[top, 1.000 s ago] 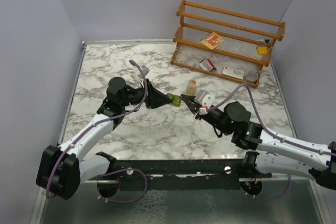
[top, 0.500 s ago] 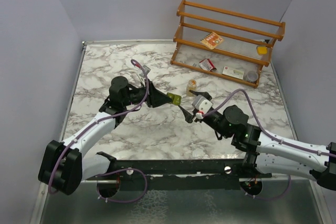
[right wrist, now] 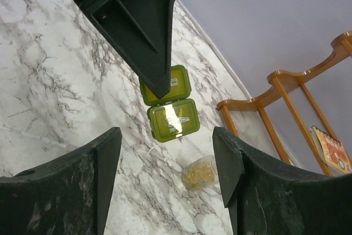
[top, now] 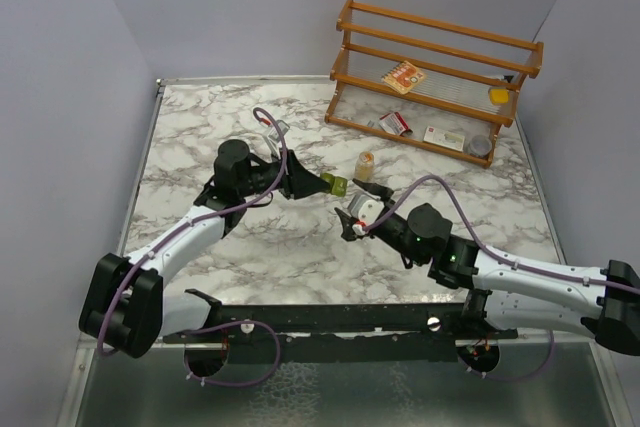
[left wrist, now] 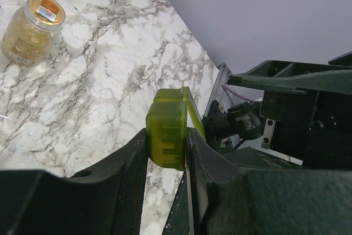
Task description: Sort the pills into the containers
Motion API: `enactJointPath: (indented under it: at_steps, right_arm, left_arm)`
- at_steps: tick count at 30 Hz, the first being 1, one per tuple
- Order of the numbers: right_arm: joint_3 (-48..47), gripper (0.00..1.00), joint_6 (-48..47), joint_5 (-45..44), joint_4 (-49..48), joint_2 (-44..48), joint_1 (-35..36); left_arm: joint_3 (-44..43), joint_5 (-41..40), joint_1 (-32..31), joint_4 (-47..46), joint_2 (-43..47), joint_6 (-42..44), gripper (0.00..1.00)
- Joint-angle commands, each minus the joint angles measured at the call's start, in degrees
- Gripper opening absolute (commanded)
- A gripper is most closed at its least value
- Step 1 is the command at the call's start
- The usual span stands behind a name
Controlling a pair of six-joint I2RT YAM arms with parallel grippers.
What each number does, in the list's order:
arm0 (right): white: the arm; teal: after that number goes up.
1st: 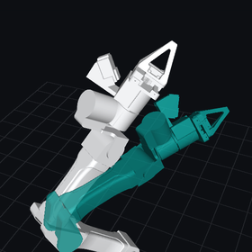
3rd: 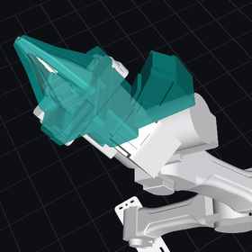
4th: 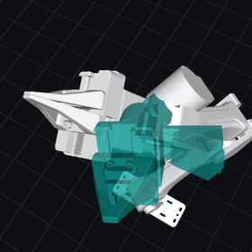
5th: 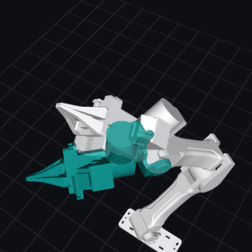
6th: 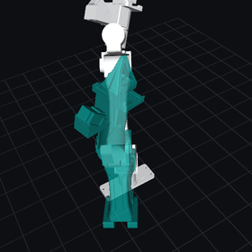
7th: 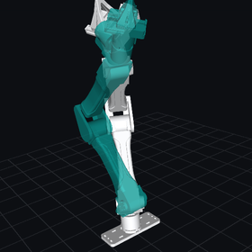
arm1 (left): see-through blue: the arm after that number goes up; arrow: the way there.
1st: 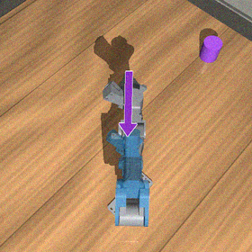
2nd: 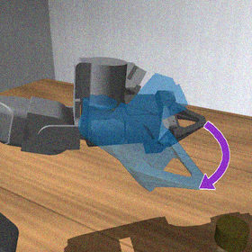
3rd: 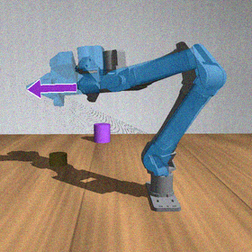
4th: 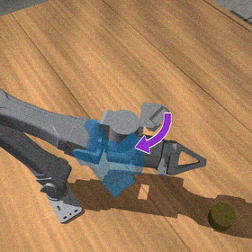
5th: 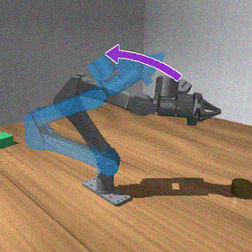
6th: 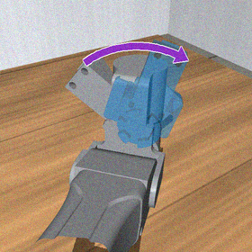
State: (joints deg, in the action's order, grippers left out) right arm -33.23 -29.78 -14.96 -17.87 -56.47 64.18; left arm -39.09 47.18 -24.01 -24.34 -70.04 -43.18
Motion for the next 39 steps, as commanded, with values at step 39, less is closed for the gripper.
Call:
enactJointPath:
  at_steps: [39]
  right_arm:
    - [0.3, 0.62, -6.2, -13.0, -16.4, -7.5, 0.4]
  left_arm:
    - [0.7, 1.2, 0.0, -1.5, 2.5, -3.5, 0.00]
